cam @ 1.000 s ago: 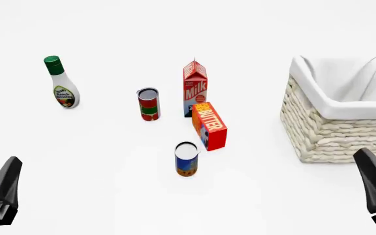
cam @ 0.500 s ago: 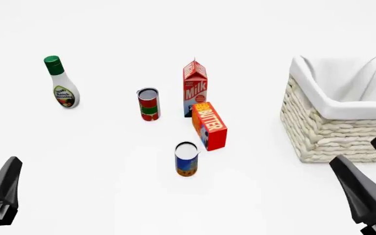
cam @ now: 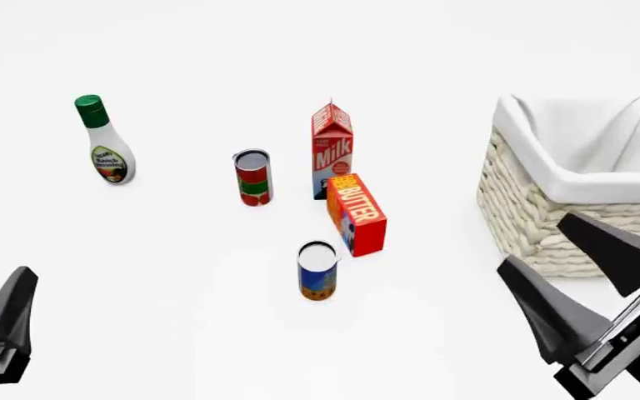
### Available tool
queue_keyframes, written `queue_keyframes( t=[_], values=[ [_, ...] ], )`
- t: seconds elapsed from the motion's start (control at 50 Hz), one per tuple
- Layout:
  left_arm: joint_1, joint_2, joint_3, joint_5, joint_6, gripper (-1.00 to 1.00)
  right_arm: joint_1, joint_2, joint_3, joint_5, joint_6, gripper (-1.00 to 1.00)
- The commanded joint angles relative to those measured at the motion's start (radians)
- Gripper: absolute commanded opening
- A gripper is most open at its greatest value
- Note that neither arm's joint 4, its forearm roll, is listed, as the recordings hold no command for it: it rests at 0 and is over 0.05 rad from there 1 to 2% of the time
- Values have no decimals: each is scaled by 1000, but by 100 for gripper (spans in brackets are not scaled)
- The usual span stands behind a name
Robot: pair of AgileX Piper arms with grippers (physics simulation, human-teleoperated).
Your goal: Pick the alphabet soup and place it in the basket.
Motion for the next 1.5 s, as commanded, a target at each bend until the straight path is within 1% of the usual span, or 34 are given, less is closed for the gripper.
queue_keyframes(
  t=[0.02, 0.18, 0.2, 0.32, 0.38, 0.4, 0.48, 0.76, 0.94, 0.96, 1.3, 1.5],
  values=[
    [0, 0, 0, 0, 0, 100, 63, 140, -11, -130, -9, 100],
    [0, 0, 0, 0, 0, 100, 88, 210, -18, -196, -9, 100],
    [0, 0, 0, 0, 0, 100, 96, 233, -18, -217, -9, 100],
    [0, 0, 0, 0, 0, 100, 116, 297, -23, -273, -9, 100],
    [0, 0, 0, 0, 0, 100, 116, 298, -23, -273, -9, 100],
    [0, 0, 0, 0, 0, 100, 129, 338, -28, -306, -8, 100],
    [0, 0, 0, 0, 0, 100, 138, 363, -33, -326, -6, 100],
    [0, 0, 0, 0, 0, 100, 166, 515, -32, -459, 7, 100],
    [0, 0, 0, 0, 0, 100, 164, 594, -26, -529, 15, 100],
    [0, 0, 0, 0, 0, 100, 166, 620, -24, -551, 17, 100],
    [0, 0, 0, 0, 0, 100, 168, 826, -40, -711, 32, 100],
    [0, 0, 0, 0, 0, 100, 166, 924, -59, -775, 34, 100]
  ],
)
